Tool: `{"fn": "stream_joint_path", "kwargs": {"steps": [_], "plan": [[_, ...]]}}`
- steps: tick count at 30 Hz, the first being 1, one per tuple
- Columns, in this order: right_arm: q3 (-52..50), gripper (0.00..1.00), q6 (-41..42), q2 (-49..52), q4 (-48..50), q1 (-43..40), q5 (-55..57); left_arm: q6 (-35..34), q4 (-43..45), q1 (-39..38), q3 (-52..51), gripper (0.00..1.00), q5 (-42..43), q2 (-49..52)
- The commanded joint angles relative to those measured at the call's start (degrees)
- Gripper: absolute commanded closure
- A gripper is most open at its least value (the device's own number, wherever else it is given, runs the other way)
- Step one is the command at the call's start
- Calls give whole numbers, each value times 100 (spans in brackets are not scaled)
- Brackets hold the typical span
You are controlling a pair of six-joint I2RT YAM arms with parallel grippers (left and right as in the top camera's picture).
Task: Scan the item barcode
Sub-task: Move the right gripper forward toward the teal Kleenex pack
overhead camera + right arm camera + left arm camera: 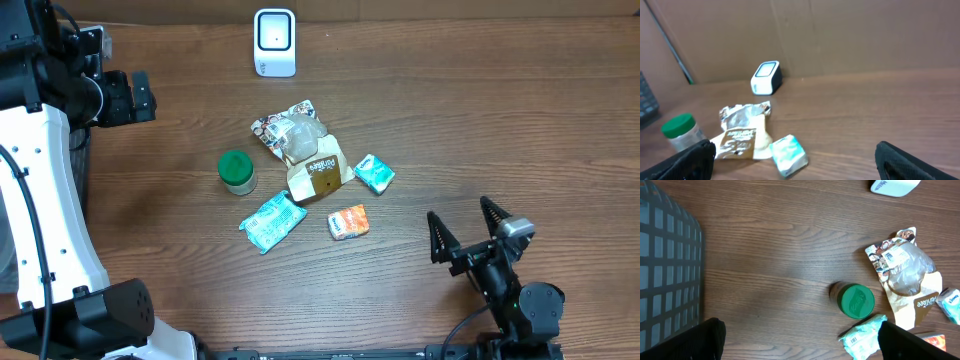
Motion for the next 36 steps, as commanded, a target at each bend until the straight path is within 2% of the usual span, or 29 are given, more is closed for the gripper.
{"fn": "stream_joint_path", "kwargs": {"steps": [1,11,26,30,36], "plan": [[804,0,-11,238,-243,-13,-214,129,-11,4,-37,0,85,7],[3292,0,-33,2437,-1563,-13,-348,131,-11,4,-37,0,85,7],[7447,0,-332,6640,-5477,-13,-577,129,-11,4,-37,1,85,7],[8017,0,-328,7604,-6135,-13,-577,129,-11,4,-37,1,85,7],[8065,0,-299,8496,-6015,-13,-702,129,-11,4,-37,0,85,7]]}}
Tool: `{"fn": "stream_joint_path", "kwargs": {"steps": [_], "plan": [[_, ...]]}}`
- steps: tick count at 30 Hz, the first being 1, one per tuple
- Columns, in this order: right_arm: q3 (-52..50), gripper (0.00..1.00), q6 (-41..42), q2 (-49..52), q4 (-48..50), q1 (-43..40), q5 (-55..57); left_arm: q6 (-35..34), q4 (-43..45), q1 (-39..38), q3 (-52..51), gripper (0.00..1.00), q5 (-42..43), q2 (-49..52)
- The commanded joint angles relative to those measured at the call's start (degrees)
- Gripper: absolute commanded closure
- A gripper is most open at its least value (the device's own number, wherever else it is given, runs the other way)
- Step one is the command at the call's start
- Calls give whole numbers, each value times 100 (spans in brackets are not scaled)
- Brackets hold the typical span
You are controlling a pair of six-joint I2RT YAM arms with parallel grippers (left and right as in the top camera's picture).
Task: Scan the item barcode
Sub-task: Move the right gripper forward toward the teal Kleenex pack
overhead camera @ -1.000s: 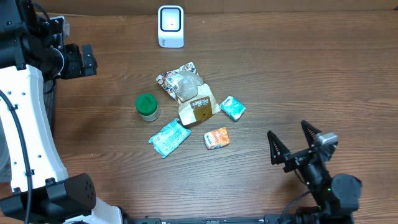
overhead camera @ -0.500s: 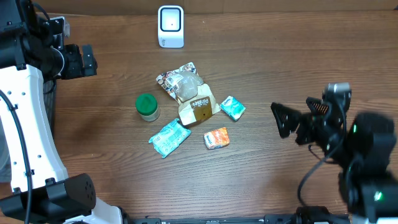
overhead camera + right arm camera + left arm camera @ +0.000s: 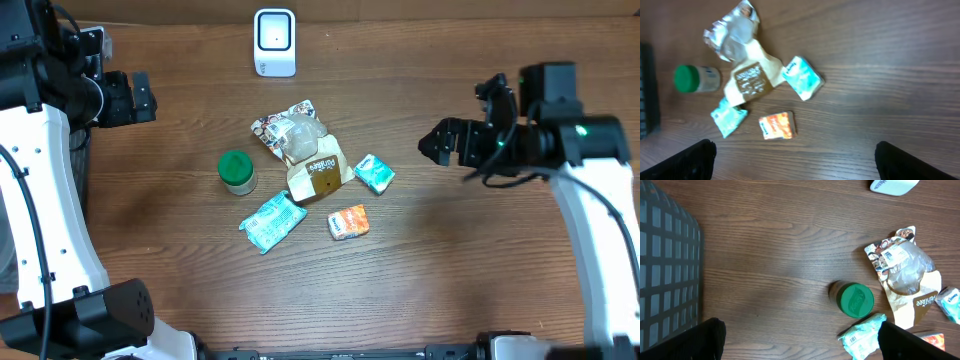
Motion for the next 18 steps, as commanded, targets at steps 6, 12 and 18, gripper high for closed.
{"fn": "stream_joint_path", "kwargs": {"steps": [6,12,18], "plan": [[166,4,-46,614,363,-11,-494,127,7,4,-28,0,66,7],[162,12,-46,675,721,50,-452,127,7,4,-28,0,66,7],[157,14,-74,678,800,238,-164,127,7,4,-28,1,66,7]]}}
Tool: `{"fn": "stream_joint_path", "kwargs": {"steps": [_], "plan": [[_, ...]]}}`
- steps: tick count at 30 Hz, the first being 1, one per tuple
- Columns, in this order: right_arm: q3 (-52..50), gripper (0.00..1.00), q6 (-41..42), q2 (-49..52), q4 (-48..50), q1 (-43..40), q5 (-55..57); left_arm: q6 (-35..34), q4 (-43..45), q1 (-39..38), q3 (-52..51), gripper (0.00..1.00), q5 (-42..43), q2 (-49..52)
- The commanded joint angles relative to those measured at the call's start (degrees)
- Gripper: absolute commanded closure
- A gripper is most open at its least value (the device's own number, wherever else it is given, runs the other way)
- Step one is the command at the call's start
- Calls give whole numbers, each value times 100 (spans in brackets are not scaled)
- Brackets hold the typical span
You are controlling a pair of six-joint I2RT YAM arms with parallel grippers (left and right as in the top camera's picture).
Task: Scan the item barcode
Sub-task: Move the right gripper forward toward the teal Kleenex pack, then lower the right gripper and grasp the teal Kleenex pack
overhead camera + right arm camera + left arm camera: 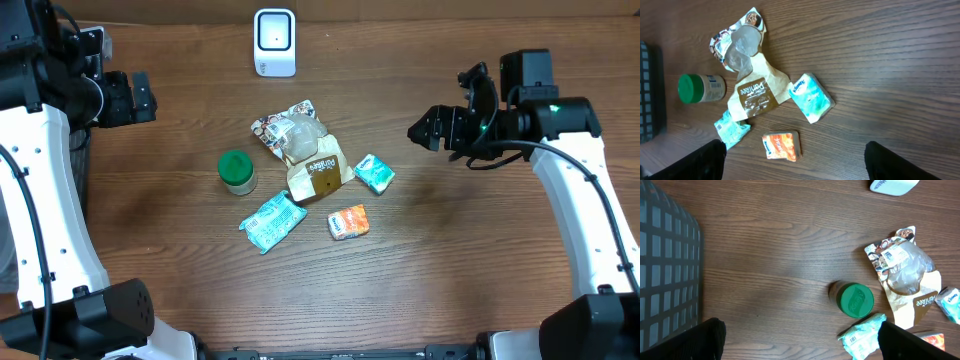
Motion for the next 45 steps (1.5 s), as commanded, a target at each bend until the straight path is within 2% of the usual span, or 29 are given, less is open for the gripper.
{"fn": "stream_joint_path", "kwargs": {"steps": [1,7,23,39,45], "plan": [[155,16,-59,13,48,129,197,127,7,4,-28,1,66,7],[-31,35,-61,66,409,236,424,127,7,4,-28,1,66,7],[-61,36,-527,1572,841,387,173,127,7,4,-28,0,66,7],[-61,36,-664,2247,879,398,166,127,7,4,-28,0,66,7],[-61,36,-946,2483,903,428,-26,129,7,4,-28,0,66,7]]}}
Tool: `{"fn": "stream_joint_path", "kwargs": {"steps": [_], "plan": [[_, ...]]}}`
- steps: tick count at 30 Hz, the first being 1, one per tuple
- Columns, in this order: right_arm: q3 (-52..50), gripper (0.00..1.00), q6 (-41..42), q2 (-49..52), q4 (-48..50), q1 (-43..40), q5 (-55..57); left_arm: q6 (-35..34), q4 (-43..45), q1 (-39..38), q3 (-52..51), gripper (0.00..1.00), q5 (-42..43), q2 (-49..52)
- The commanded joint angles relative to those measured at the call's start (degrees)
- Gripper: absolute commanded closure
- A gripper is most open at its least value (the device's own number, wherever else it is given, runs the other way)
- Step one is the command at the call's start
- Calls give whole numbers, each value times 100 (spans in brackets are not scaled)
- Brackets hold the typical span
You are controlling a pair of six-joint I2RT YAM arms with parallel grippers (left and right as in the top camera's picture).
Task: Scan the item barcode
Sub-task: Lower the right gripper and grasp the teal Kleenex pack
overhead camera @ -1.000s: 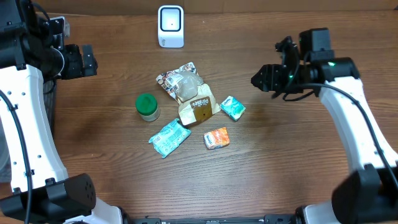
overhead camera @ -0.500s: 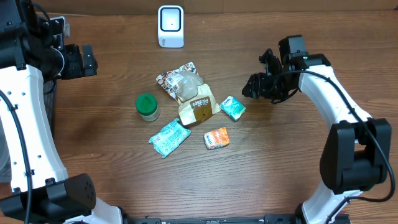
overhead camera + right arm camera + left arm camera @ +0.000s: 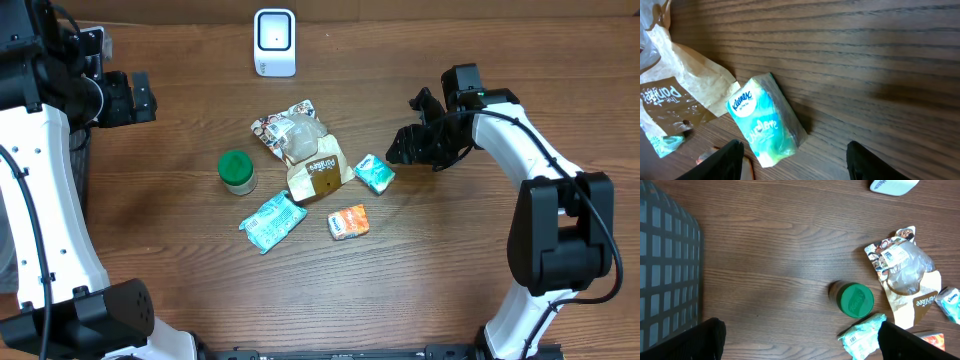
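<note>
The white scanner (image 3: 274, 42) stands at the back of the table. A teal Kleenex tissue pack (image 3: 374, 174) (image 3: 767, 125) lies at the right of the item cluster. My right gripper (image 3: 405, 135) (image 3: 797, 162) hovers open just right of it, its left finger close to the pack and nothing between the fingers. My left gripper (image 3: 145, 97) (image 3: 800, 342) hangs open high over the table's left side, holding nothing.
A brown and clear bag (image 3: 305, 150), a green-lidded jar (image 3: 237, 171), a teal packet (image 3: 272, 221) and an orange packet (image 3: 348, 222) lie round the tissue pack. A grey mesh basket (image 3: 665, 270) sits at the far left.
My right gripper has moved left and down, from above the table's right side to close beside the tissue pack, still open. The left arm and all items are unmoved.
My right arm was first low at the front right, gripper open and facing the back. Then it stood raised over the right side, looking down on the items, then slightly nearer them. Now it is close beside the tissue pack. The left arm stayed still.
</note>
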Motion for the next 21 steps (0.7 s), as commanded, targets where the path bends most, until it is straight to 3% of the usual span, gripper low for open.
{"fn": "stream_joint_path", "kwargs": {"steps": [1,11,21], "plan": [[-15,37,-201,247,28,70,-151,127,7,4,-28,0,66,7],[-26,44,-518,647,87,352,-358,127,7,4,-28,1,66,7],[-243,59,-621,697,258,398,-343,127,7,4,-28,1,66,7]]}}
